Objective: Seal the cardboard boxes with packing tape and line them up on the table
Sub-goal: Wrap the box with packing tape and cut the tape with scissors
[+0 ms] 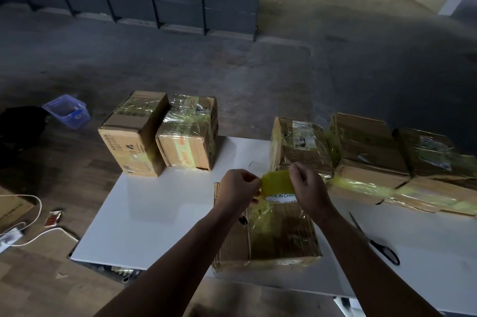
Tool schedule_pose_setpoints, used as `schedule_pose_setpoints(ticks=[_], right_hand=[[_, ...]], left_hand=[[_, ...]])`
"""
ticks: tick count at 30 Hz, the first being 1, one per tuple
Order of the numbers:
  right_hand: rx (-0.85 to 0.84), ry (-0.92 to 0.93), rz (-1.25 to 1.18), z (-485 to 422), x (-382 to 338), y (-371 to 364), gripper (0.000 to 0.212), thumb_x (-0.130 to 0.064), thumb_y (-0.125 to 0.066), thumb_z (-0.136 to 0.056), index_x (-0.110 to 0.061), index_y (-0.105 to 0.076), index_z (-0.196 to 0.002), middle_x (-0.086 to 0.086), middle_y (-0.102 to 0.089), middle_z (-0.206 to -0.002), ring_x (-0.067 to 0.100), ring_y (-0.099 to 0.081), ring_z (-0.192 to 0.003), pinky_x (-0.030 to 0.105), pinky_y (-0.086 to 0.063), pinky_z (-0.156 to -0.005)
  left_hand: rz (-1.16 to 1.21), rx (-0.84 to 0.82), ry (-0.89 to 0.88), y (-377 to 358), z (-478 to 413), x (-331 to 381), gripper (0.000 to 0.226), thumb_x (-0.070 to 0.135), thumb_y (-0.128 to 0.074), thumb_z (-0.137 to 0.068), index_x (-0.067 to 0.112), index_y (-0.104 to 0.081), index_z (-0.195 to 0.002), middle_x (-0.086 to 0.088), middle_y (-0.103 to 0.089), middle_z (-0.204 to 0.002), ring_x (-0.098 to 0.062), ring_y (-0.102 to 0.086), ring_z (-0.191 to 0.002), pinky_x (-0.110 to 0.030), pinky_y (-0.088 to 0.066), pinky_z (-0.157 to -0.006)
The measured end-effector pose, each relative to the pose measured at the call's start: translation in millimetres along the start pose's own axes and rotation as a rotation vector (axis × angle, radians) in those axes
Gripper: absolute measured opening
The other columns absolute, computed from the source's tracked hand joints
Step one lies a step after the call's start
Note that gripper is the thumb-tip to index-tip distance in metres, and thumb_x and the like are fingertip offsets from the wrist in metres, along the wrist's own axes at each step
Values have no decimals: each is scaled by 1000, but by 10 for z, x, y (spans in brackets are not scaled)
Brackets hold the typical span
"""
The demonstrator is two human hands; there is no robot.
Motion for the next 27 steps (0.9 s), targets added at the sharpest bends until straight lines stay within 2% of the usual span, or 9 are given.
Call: schedule_pose_setpoints(ticks=[3, 6, 9, 11, 16, 19, 22, 24, 27], right_hand=[[8, -26, -30, 9, 29, 5, 36, -16, -41, -102, -19, -44, -66, -4, -40, -58, 8, -40, -51, 21, -33, -48], [3, -24, -33, 20, 21, -4, 36, -15, -40, -102, -17, -43, -66, -4, -38, -58, 5, -38, -51, 18, -32, -48], [-19, -12, -25, 32, 12, -28, 33, -13, -41, -101, -4, -46, -70, 2, -38, -60, 6, -36, -53, 18, -30, -50], [-8, -5, -24, 34, 18, -23, 32, -12, -42, -101, 0, -48, -72, 2, -38, -60, 5, -36, -53, 19, -30, -51], [16, 18, 11, 30, 42, -3, 32, -9, -43, -100, -3, -48, -69, 1, -39, -59, 4, -35, -55, 24, -28, -52], [24, 12, 8, 24, 28, 52, 33, -11, -43, -101, -10, -45, -68, -2, -38, -59, 5, -34, -53, 23, -28, -51], [21, -57, -25, 16, 79, 84, 33, -16, -41, -102, -10, -47, -70, -1, -42, -59, 8, -41, -53, 21, -33, -50], [31, -93, -39, 13, 108, 95, 36, -16, -41, -102, -15, -45, -67, -1, -41, -59, 10, -40, -54, 23, -33, -51], [22, -95, -41, 22, 103, 89, 37, -15, -40, -102, -17, -42, -66, 1, -39, -61, 12, -39, -57, 27, -32, -54]], left_hand=[[-19, 6, 9, 11, -3, 4, 13, 11, -62, -91, 0, -69, -93, -10, -71, -78, -22, -71, -70, -40, -61, -66], [-72, -24, 30, -28, -14, -17, 17, 13, -58, -92, 7, -66, -78, -8, -69, -72, -25, -71, -69, -44, -61, -67], [-142, -73, 47, -83, -28, -50, 25, 18, -57, -93, 8, -65, -72, -12, -71, -72, -24, -71, -65, -46, -60, -68], [-184, -80, 24, -89, -24, -27, 27, 20, -57, -93, 6, -66, -72, -12, -71, -70, -22, -71, -62, -43, -60, -68], [-277, 1, -104, -62, 26, 134, 28, 17, -59, -91, 10, -62, -65, -9, -68, -66, -20, -67, -60, -32, -55, -58], [-94, -43, -44, -71, 24, 110, 19, 13, -61, -90, 13, -62, -71, -3, -65, -70, -12, -59, -60, -21, -47, -53], [124, -151, 70, -81, -7, 29, 10, 12, -63, -90, 6, -67, -85, -9, -65, -76, -14, -58, -65, -23, -46, -55], [174, -195, 105, -85, -12, -2, 10, 12, -64, -90, 2, -68, -89, -9, -65, -75, -13, -58, -63, -23, -46, -55], [158, -205, 121, -90, -9, -34, 10, 11, -62, -91, 3, -67, -86, -9, -65, -72, -15, -57, -61, -26, -46, -57]])
Point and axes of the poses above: each hand's wrist, its own z-axis away from the middle knuckle, its own y-axis out of the back of the hand, x = y × z, the point moved 7 cm from there along -z, towards the middle knuckle
